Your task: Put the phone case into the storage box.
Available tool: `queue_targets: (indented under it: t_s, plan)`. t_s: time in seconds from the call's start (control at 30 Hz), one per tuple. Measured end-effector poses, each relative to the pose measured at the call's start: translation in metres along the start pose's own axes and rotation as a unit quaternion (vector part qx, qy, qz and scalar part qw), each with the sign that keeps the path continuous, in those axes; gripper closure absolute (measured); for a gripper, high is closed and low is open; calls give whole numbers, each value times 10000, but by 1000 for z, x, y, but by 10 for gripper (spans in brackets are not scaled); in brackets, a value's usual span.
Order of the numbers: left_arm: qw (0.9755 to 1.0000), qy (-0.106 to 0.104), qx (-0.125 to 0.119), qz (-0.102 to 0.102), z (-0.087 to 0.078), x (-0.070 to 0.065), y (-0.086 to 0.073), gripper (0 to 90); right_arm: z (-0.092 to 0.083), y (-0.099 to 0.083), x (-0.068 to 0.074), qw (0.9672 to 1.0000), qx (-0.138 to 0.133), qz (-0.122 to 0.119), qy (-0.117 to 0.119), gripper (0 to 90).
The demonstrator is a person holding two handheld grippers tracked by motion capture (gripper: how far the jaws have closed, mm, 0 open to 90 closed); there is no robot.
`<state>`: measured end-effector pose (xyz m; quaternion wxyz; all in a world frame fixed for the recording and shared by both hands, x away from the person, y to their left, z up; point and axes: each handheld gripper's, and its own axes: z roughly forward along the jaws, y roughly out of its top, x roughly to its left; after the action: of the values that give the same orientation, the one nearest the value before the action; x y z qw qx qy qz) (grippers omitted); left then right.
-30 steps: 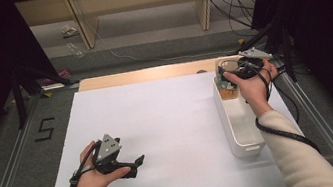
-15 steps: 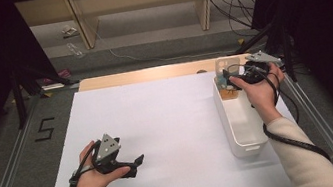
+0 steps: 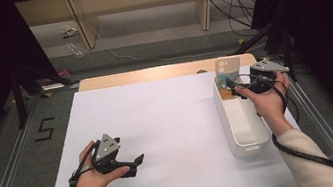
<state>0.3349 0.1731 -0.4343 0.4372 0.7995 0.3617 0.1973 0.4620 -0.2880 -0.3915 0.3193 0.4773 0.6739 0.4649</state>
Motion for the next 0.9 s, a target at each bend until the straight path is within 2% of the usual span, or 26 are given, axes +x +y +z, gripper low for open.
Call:
queue_targets:
  t_s: [0.37,0.43,0.9]
  plan:
    - [10000,18,-12,-5,-1,0,0,29,-16,-7,5,9995,-40,-64,304,30]
    - [10000,26,-23,-9,-1,1,0,29,-21,-9,7,9990,-79,-117,412,26]
    - [10000,42,-42,-18,-1,1,0,29,-39,-18,13,9965,-85,-315,768,16]
